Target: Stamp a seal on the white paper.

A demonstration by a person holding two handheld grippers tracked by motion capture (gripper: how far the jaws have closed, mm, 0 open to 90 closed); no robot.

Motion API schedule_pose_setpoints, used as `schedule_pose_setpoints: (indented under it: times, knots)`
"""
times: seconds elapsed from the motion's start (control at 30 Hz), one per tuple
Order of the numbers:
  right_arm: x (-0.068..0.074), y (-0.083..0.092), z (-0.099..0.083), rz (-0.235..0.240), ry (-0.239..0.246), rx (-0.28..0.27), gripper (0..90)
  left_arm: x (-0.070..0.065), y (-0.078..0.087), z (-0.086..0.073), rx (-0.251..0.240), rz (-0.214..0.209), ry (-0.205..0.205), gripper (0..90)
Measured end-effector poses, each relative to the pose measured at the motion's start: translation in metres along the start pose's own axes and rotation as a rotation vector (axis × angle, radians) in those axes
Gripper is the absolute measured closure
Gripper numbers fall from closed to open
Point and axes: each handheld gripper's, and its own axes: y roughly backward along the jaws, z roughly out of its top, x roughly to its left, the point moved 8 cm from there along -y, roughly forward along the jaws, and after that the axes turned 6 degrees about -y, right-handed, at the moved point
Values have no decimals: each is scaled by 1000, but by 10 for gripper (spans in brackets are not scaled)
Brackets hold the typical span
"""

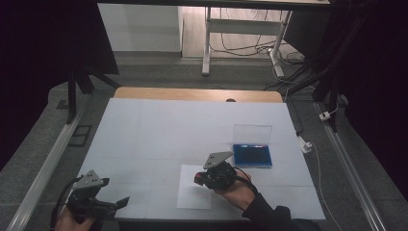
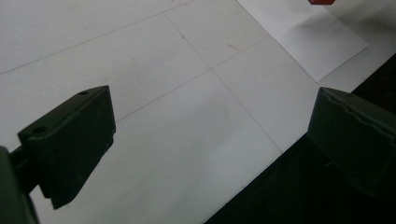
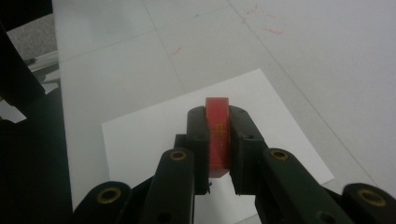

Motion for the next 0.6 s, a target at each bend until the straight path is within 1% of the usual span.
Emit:
schedule_pose_setpoints:
  times: [0.1, 0.23, 0.27, 0.3, 0.33, 0.57, 0.6]
  knots:
    - [1, -6, -1, 4, 9, 10, 800, 0, 0, 0, 0, 0, 0, 12]
    - [2, -13, -3, -4, 22, 24, 800, 0, 0, 0, 0, -1, 0, 12]
    - [1, -14, -4, -3, 36, 28, 800, 0, 0, 0, 1, -1, -1, 12]
    - [2, -16, -5, -6, 33, 33, 800, 0, 0, 0, 1, -1, -1, 12]
    - [1, -17, -6, -13, 40, 42, 800, 0, 0, 0, 1, -1, -1, 12]
    - [-1, -23, -9, -11, 31, 51, 800, 0, 0, 0, 0, -1, -1, 12]
    - [-1, -25, -10, -11, 40, 56, 800, 0, 0, 0, 0, -1, -1, 12]
